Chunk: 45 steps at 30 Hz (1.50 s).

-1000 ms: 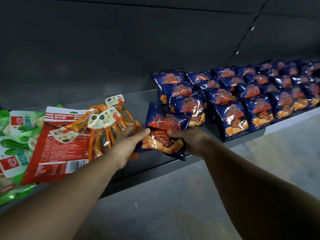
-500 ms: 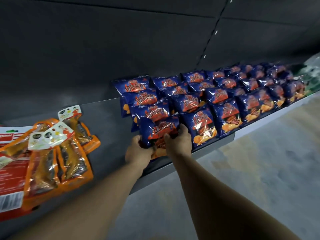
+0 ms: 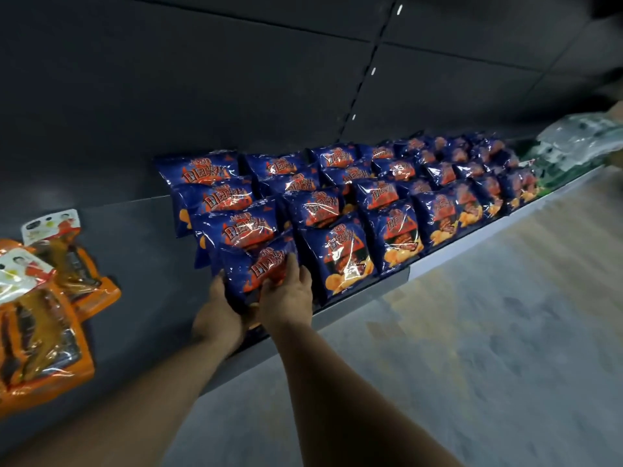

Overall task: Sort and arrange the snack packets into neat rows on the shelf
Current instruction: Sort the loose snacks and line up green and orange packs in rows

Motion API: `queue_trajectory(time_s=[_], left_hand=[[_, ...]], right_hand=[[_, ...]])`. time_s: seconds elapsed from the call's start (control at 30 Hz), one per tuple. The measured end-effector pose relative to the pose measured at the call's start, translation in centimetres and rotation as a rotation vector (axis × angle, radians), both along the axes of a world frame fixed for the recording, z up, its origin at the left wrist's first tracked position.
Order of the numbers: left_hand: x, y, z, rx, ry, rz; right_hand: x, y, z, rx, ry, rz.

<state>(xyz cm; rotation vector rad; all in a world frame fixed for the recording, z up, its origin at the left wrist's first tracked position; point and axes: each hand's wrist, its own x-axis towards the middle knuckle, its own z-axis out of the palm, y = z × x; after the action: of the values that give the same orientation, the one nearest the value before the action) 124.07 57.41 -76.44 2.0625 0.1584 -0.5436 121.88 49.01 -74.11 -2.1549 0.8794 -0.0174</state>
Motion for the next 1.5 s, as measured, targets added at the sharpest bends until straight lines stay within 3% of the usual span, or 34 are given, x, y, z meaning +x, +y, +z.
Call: queue_trajectory(time_s=[0.17, 0.33, 0.5, 0.6, 0.7, 0.8, 0.97, 1.37, 1.5], left_hand=[[-0.2, -0.6, 0.6, 0.028, -0.016, 0.024], [-0.5, -1.1, 1.6, -0.152, 0.134, 0.218], [-1.4, -0.9, 2.0, -0.216, 0.168, 0.220], [-1.2, -1.2, 2.1, -0.278, 0.311, 0.329], [-0.6, -0.6, 0.5, -0.041, 0.213, 0.189], [-0.5, -0.3, 0.7, -0.069, 0.192, 0.151], [-0.3, 0.3, 1.0, 0.055, 0.048, -0.077], [1.0, 2.5, 3.2, -0.029, -0.089, 0.043], [1.7, 5.6, 3.9, -0.047, -0.122, 0.085]], right_hand=[[-0.2, -0.6, -0.1, 0.033, 0.021, -0.002], [-0.1, -0.5, -0.2, 0.043, 0.004, -0.025], [-0.1, -0.4, -0.2, -0.002, 0.027, -0.017], [-0.1, -0.4, -0.2, -0.021, 0.038, -0.013], [-0.2, -0.3, 0.0, -0.015, 0.051, -0.022], [-0.2, -0.2, 0.5, -0.035, 0.039, -0.048], [-0.3, 0.3, 1.5, -0.080, -0.041, -0.103], [0.6, 3.0, 3.6, -0.150, -0.201, -0.153], [1.1, 6.0, 4.3, -0.094, -0.249, -0.020]])
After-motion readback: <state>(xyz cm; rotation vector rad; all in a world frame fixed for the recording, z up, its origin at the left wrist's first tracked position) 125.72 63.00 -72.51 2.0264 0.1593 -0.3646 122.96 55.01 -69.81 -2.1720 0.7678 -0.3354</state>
